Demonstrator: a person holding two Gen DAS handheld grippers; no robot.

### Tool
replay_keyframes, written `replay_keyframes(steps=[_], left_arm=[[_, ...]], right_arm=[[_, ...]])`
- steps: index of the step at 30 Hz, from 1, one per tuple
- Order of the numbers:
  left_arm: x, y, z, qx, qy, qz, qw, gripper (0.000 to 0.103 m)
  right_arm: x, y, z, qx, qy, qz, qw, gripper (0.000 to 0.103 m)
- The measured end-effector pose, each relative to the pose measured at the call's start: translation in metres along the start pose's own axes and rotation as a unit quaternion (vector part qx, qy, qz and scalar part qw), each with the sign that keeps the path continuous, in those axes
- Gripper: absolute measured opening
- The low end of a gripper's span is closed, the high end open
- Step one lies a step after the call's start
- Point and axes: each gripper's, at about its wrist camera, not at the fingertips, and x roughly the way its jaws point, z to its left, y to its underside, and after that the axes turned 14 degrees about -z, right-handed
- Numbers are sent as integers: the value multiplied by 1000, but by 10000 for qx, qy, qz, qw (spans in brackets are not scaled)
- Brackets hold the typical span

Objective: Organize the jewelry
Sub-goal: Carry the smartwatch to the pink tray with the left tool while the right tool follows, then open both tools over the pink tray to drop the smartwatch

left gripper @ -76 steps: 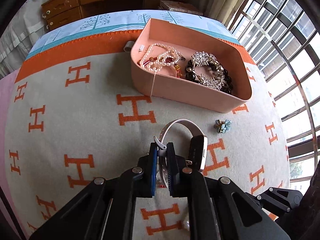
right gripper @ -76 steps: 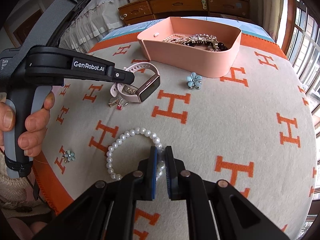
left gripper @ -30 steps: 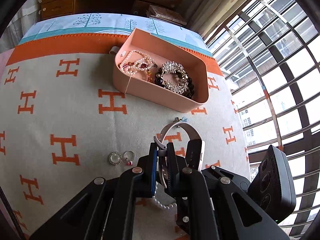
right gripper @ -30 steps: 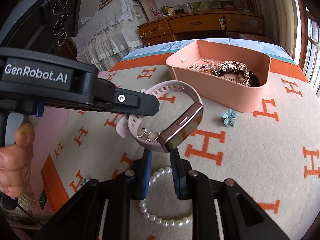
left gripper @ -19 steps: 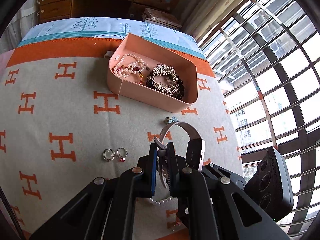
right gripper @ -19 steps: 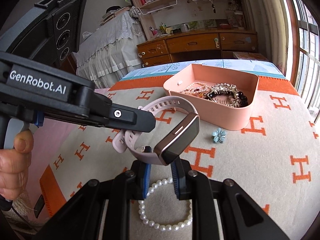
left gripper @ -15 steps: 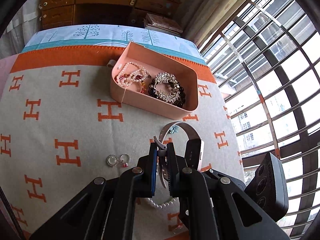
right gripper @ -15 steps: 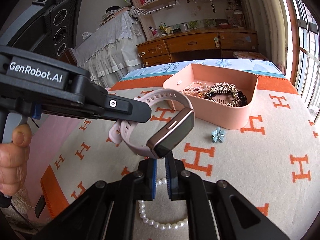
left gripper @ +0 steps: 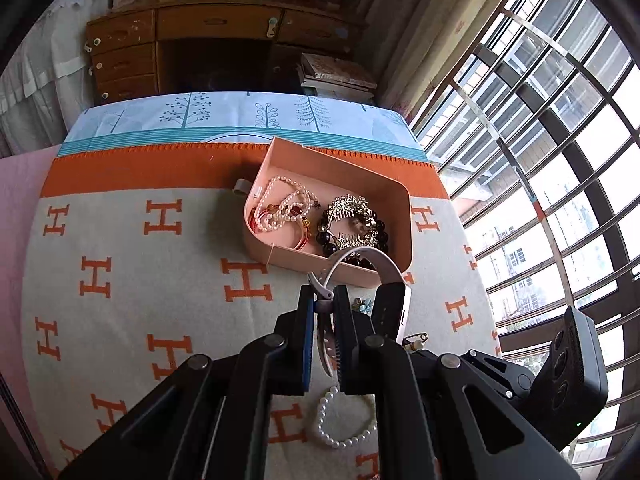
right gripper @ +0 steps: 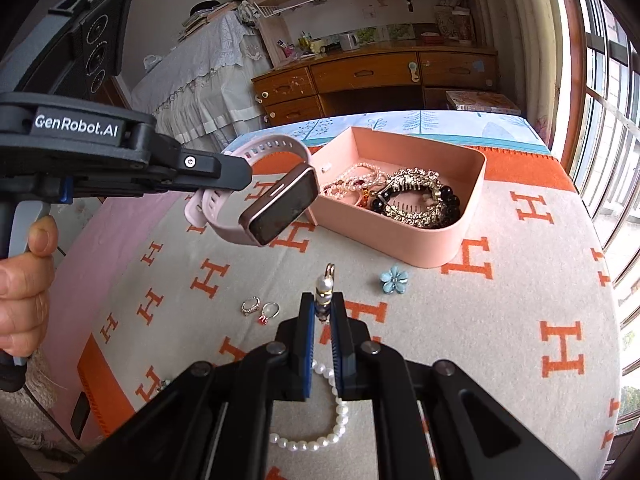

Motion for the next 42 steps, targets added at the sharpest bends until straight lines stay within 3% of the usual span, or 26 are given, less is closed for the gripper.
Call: replay_keyframes(steps=[9, 17, 28, 35, 38, 42], left_arm=[[4, -49, -3, 276, -355, -283, 9986, 7], [29, -90, -8, 397, -552, -454, 9967, 7], [103, -81, -7, 612, -747, 55, 9953, 10], [115, -76, -1, 604, -891, 54, 9942, 42], [109, -76, -1, 656, -929, -31, 9935, 44], [99, -74, -3, 737, -933, -75, 9929, 49]], right_arm=[[-9, -80, -22, -176, 350, -168, 9991, 8], [17, -128, -43, -139, 674, 18, 9976, 8], [86, -119, -80, -54, 1083, 1114, 9878, 8], [109, -106, -85, -159, 1211, 1529, 9807, 13], [109, -105, -86, -158, 1248, 1494, 9807, 20], [103, -108, -85, -68, 1187, 1407, 9829, 20]])
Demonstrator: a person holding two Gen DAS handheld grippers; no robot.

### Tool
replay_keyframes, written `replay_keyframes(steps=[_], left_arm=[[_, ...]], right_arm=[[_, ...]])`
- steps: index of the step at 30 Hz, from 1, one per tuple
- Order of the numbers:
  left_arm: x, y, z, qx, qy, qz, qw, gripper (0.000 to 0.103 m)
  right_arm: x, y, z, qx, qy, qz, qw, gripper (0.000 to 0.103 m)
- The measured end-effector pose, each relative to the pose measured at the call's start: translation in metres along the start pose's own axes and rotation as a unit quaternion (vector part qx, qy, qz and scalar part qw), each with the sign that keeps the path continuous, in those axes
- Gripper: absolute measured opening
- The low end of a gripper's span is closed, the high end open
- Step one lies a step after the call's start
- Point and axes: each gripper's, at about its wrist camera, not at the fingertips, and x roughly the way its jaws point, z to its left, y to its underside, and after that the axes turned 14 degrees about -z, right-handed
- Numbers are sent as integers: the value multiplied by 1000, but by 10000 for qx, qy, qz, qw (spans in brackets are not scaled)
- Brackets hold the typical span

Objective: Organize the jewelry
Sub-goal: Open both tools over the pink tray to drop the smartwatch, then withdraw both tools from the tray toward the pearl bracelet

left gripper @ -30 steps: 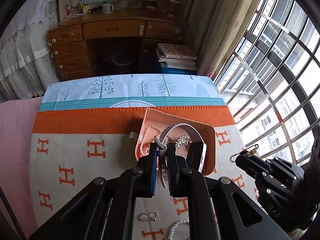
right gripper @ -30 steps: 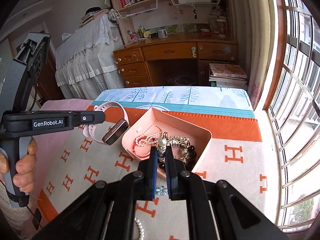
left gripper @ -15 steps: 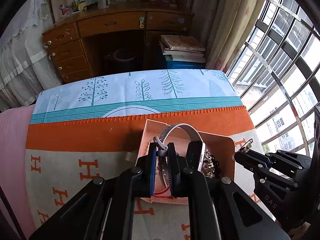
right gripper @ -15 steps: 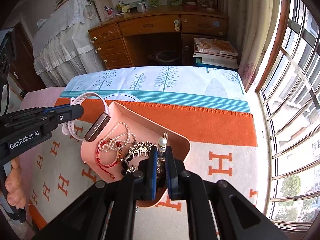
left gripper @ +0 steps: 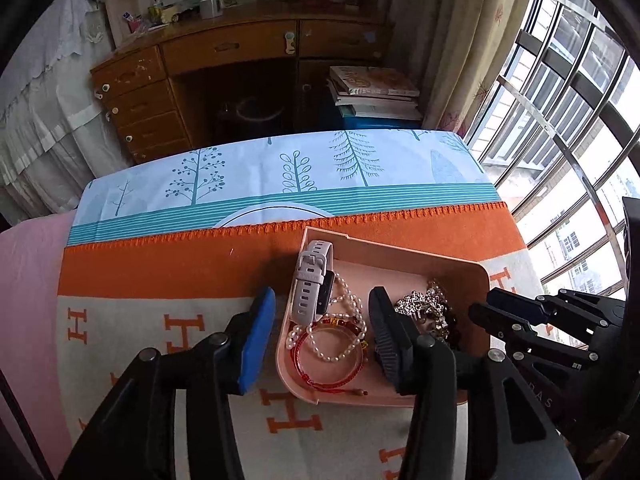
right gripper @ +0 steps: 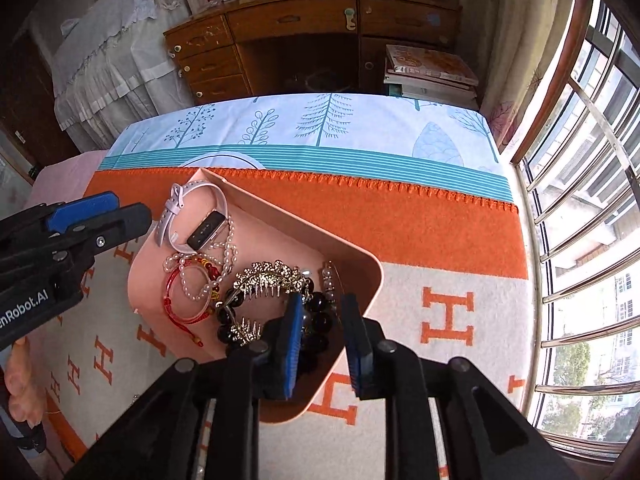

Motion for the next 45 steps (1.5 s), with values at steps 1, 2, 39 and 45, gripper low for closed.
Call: replay_keyframes(steps=[1, 2, 39, 45], left_arm=[[-3, 1, 0, 21, -7, -17, 10000, 53], [-6, 2, 0, 41, -10, -36, 10000, 56], [-159, 152, 19, 48, 209, -201, 9996, 79], [-154, 186, 40, -335, 126, 70, 9993, 79]], right_arm=[[-3, 0, 0, 6, -18, -25, 10000, 20], [-6, 0, 2, 0, -42, -49, 10000, 20], [-71, 152, 75, -817, -908, 517, 9912, 20], [-57, 162, 79, -970, -779, 642, 9902, 20]])
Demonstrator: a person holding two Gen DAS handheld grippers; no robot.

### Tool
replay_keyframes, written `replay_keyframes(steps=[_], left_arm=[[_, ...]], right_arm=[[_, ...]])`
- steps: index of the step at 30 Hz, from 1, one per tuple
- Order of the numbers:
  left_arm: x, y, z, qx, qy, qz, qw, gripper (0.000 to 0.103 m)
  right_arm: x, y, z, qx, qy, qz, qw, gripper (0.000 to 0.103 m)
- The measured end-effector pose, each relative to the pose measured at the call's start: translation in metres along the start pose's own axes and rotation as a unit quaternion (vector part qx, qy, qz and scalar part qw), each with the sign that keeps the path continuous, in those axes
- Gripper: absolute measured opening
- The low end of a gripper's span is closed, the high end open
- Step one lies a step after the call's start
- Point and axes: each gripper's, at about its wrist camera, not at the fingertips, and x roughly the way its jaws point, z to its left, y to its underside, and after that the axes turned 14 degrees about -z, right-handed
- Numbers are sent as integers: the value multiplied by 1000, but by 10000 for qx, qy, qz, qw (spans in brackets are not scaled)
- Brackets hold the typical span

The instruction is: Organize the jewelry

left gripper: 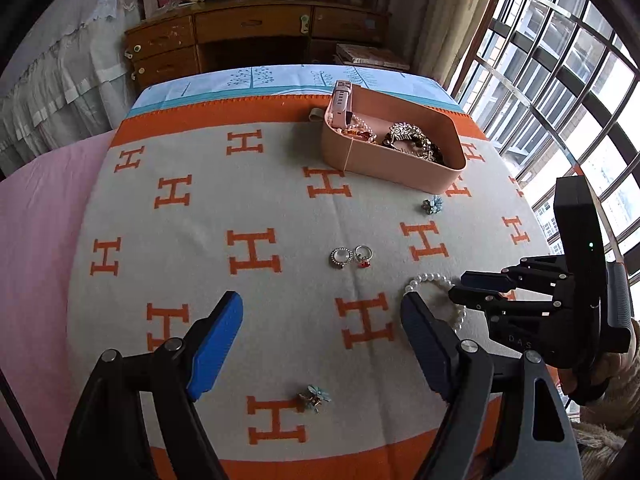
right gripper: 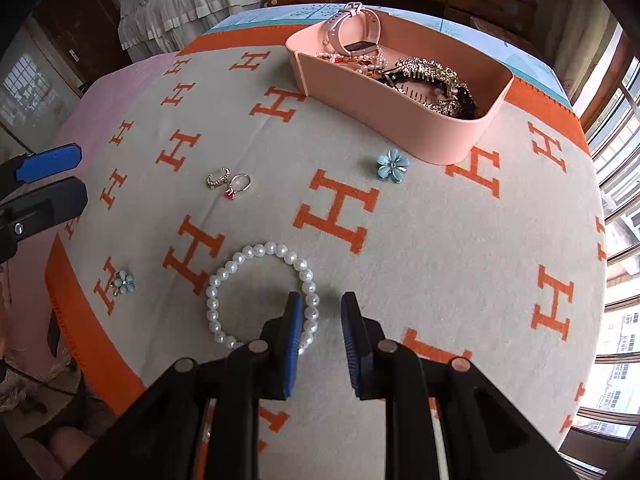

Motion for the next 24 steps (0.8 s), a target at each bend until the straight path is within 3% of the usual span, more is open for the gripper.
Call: replay_keyframes(steps=[6, 13, 15, 24], left_arm=[[9, 18, 10, -140, -83, 201, 9997, 79], [9, 30, 8, -39, -151, 259, 9995, 79], [7, 33, 8, -47, -158, 250, 9996, 79], [-1, 44, 9, -68, -172, 226, 9996, 79]], right_arm=[[2, 3, 12, -352, 147, -136, 9992, 30], [-1, 13, 23, -848, 358, -412, 9949, 29], [-4, 15, 17, -747, 325, -435, 9957, 9], [-30, 36, -55, 721, 510, -695, 9937, 8]])
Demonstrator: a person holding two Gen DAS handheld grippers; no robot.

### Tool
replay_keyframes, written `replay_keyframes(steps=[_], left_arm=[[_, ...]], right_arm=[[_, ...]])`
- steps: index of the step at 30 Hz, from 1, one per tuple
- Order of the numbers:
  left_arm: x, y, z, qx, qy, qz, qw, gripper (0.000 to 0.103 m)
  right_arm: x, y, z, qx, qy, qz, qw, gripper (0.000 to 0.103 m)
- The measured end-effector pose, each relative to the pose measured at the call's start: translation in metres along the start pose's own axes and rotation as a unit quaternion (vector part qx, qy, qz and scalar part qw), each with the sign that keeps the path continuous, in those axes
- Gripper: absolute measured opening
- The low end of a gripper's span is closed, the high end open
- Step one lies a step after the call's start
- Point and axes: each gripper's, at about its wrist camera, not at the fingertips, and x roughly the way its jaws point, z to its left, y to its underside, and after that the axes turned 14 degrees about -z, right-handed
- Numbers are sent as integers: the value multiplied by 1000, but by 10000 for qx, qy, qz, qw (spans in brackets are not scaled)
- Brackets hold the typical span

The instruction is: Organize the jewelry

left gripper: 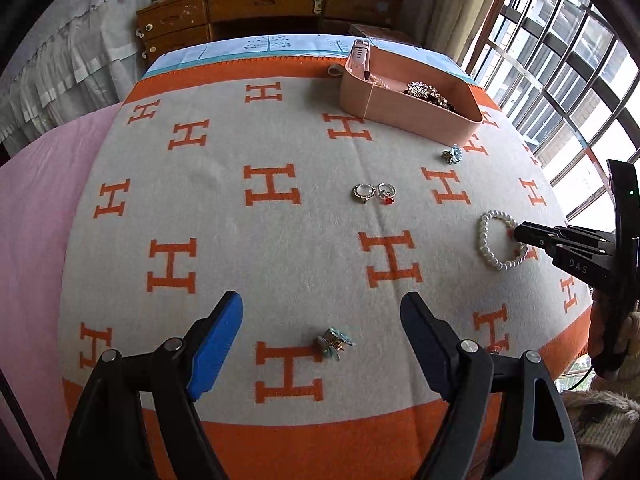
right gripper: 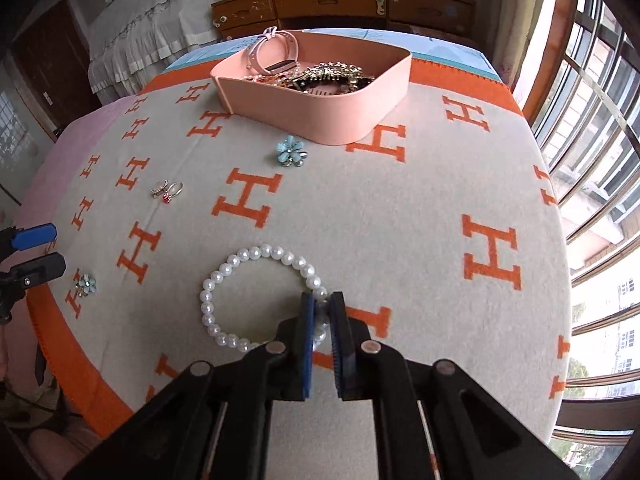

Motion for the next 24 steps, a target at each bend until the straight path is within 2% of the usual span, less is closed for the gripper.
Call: replay_keyframes(steps=[6, 10, 13, 17, 24], left_arm=[[-6, 9, 7, -321, -9, 12, 9995, 79], [-14, 18, 2, -368, 71, 21, 9993, 79], [-20, 22, -10, -124, 157, -21, 9998, 79], [-20, 26, -20, 81, 29, -31, 10000, 79], [-7, 33, -7, -232, -182, 66, 9995, 79]], right_arm=[[-11, 13, -28, 746, -66, -160, 9971, 8], [-16, 19, -26, 787, -68, -213, 9966, 8], [-18, 22, -25, 784, -96, -219, 9966, 8], [-22, 27, -27, 829, -160, -242, 9961, 8], [-27, 34, -28, 861, -290, -303, 9954, 8]])
